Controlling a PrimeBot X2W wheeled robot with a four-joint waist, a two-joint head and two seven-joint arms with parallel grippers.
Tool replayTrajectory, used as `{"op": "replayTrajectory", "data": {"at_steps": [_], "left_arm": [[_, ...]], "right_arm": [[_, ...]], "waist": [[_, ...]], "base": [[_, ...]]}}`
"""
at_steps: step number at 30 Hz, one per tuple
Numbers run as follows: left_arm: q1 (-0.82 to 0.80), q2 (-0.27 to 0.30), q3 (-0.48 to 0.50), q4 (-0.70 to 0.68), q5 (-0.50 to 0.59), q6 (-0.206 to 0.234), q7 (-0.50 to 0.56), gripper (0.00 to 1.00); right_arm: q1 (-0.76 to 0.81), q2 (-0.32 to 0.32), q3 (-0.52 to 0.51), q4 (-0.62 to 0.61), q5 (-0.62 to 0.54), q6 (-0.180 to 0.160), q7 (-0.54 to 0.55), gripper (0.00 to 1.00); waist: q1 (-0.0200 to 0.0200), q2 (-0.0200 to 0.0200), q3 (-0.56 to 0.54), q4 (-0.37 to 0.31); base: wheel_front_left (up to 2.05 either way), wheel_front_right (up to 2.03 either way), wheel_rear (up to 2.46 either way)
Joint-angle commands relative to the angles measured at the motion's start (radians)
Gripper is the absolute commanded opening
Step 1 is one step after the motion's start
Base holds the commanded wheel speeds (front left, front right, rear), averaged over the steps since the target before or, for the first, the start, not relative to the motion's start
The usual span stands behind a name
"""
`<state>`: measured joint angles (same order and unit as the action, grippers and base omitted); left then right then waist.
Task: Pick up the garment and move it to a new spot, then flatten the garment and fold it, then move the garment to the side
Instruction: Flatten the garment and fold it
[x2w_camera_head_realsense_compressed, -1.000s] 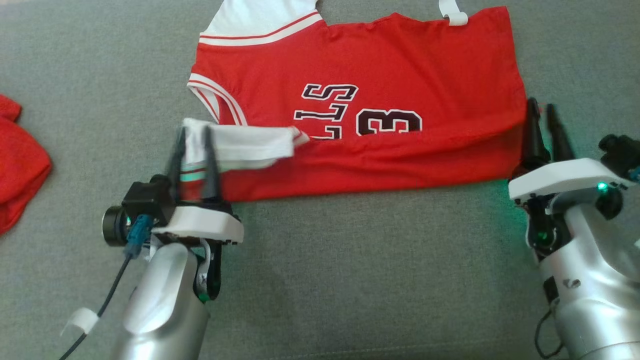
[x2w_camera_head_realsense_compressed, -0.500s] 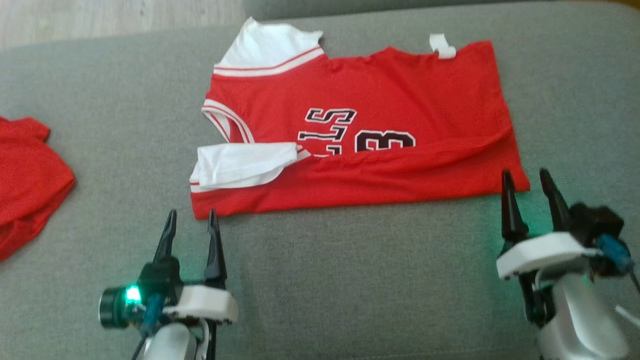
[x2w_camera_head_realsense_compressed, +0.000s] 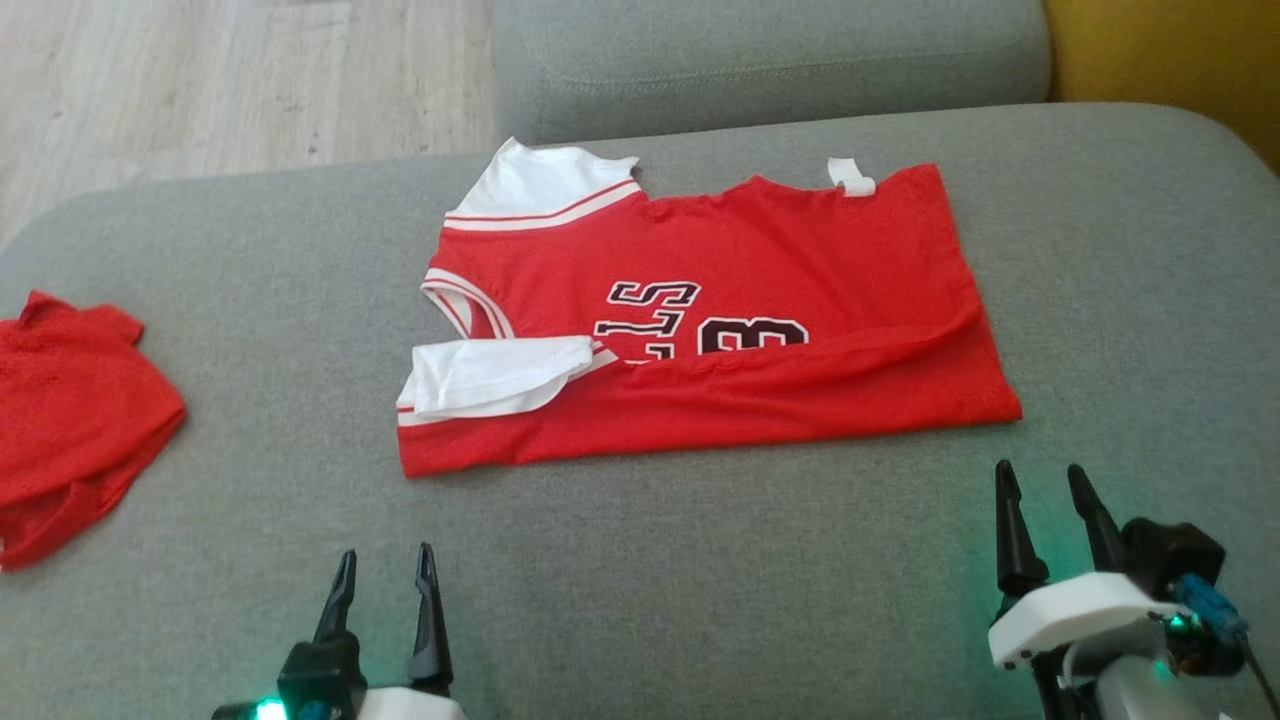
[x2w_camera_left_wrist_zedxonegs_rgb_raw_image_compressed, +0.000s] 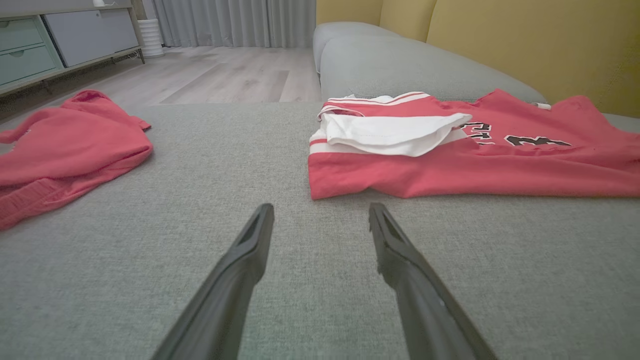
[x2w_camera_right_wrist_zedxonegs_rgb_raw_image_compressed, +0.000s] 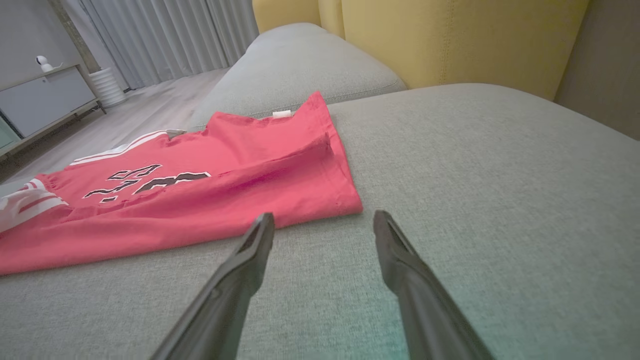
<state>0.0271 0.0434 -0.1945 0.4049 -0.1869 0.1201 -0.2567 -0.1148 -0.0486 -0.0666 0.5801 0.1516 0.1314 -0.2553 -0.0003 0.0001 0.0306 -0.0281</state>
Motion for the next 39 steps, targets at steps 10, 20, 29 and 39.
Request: {"op": "replayTrajectory", "data": {"at_steps": [10,20,29,39], "left_arm": [[-0.095,0.007,0.027,0.002,-0.055,-0.033,-0.005,1.0],[-0.289,0.007,0.07,0.138,-0.129,-0.067,-0.005,1.0],[-0.363,0.007,0.096,0.249,-0.122,-0.063,-0.005,1.0],[-0.388,0.007,0.039,0.327,-0.148,-0.063,-0.005,0.0]], "right_arm": [[-0.053,-0.002,0.041,-0.033,0.021,-0.001,-0.006,1.0],[-0.157,-0.002,0.086,-0.063,0.05,-0.001,-0.006,1.0],[-0.225,-0.002,0.061,-0.089,0.066,-0.001,-0.006,1.0],[-0.306,-0.002,0.002,0.097,0.04,-0.001,-0.006,1.0]], "waist": [[0.0003,-0.0001,0.053,-0.014],[0.0003,-0.0001,0.18,-0.055],[0.0003,-0.0001,0.249,-0.085],[0.0003,-0.0001,0.276,-0.067]], "base": [[0.0,0.0,0.0],[0.0,0.0,0.0],[0.0,0.0,0.0],[0.0,0.0,0.0]]}}
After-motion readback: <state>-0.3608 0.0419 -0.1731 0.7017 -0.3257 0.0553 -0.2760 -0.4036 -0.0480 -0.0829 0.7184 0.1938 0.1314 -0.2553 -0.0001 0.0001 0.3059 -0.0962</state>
